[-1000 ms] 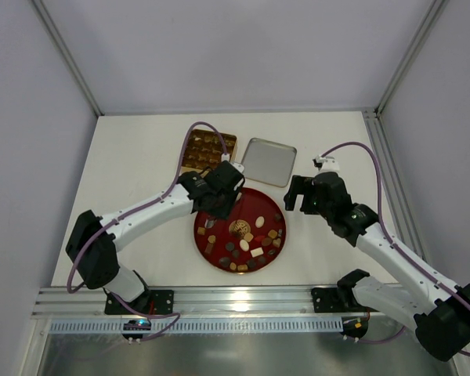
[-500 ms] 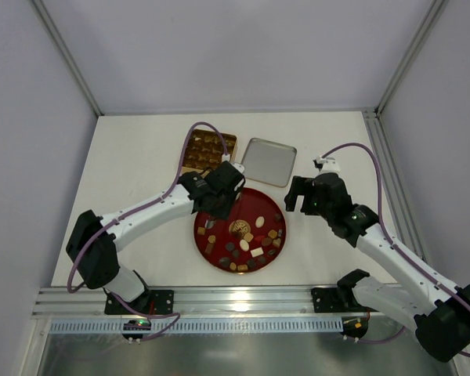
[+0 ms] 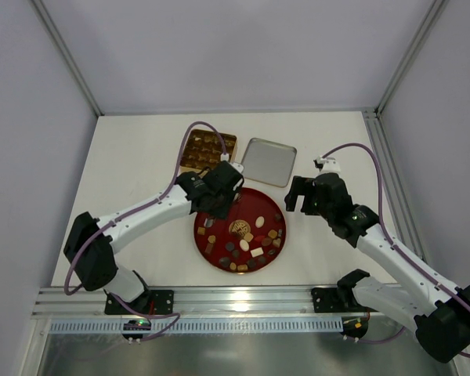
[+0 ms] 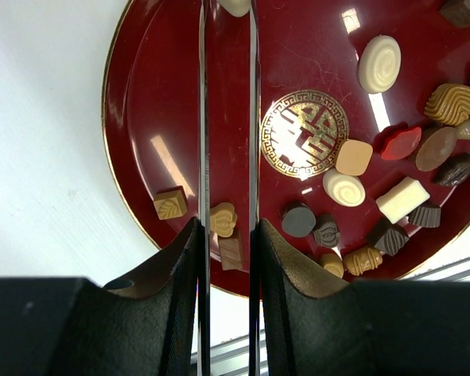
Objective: Pack the chocolate
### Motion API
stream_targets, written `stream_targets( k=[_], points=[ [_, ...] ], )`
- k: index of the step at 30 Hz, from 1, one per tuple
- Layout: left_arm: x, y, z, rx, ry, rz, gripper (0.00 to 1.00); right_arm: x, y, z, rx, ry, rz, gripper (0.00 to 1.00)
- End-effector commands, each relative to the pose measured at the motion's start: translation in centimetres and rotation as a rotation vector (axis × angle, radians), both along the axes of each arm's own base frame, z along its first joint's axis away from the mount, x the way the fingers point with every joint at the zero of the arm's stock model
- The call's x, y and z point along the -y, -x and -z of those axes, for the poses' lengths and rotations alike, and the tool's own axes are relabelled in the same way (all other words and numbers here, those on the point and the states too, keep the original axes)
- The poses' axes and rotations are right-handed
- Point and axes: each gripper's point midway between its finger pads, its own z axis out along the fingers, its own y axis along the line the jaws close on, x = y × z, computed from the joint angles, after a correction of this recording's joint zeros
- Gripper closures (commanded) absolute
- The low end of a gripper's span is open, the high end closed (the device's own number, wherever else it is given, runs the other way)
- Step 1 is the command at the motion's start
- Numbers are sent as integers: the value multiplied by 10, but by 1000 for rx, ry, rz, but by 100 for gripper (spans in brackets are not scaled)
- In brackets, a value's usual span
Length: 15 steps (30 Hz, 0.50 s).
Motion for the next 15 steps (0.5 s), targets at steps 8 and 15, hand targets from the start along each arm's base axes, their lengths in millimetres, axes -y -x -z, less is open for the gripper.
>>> stream_targets(
  k=[8,15],
  points=[
    [-2,0,-44,85,76,0,71,-5,-6,-10,39,-38,3,0],
    [-6,3,-58,106,101,-5,71,-4,-6,-10,40,-36,3,0]
  ],
)
